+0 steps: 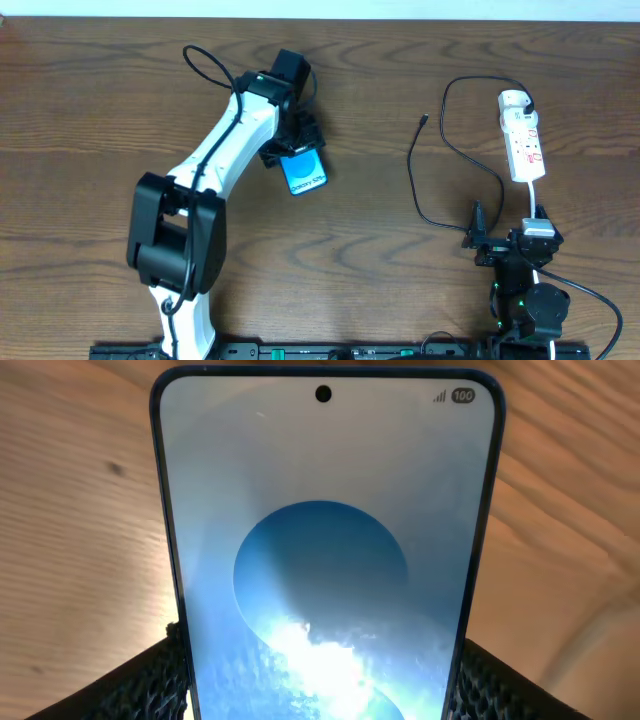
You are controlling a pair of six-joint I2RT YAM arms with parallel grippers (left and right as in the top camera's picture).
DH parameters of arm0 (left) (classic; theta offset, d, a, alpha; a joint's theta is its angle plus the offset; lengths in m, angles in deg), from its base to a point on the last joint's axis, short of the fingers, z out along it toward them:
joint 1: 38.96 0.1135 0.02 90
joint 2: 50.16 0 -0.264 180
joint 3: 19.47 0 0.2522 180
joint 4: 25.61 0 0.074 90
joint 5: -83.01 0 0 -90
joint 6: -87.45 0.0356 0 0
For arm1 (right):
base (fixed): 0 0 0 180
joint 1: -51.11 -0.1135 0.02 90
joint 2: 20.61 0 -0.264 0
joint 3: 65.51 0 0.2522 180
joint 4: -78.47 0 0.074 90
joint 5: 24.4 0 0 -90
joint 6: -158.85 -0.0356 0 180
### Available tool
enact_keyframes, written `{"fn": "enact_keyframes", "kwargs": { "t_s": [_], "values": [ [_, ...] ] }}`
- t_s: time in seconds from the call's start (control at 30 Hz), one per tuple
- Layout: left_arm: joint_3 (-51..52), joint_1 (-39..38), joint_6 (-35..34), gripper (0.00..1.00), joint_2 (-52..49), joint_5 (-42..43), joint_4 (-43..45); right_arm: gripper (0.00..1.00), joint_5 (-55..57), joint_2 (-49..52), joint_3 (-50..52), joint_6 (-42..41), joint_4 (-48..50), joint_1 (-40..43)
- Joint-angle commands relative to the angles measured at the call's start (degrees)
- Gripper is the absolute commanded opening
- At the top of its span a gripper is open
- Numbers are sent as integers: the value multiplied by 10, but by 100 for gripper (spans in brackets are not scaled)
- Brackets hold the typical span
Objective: Plug charger to phone and switch on socket
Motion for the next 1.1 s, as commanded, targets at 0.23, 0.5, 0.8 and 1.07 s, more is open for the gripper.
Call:
{"fn": "enact_keyframes", "kwargs": {
  "t_s": [0.23, 0.5, 0.8, 1.07],
  "values": [
    [1, 15, 13, 71, 28, 266, -3, 99, -1, -1, 1, 6, -2, -4],
    [1, 34, 12, 71, 28, 431, -1, 99, -1, -1, 1, 6, -2, -4],
    [1, 36, 7, 71, 28, 472, 3, 99, -1, -1, 1, 6, -2, -4],
    [1, 37, -1, 71, 28, 472, 3, 99, -1, -1, 1, 6, -2, -4]
  ]
}}
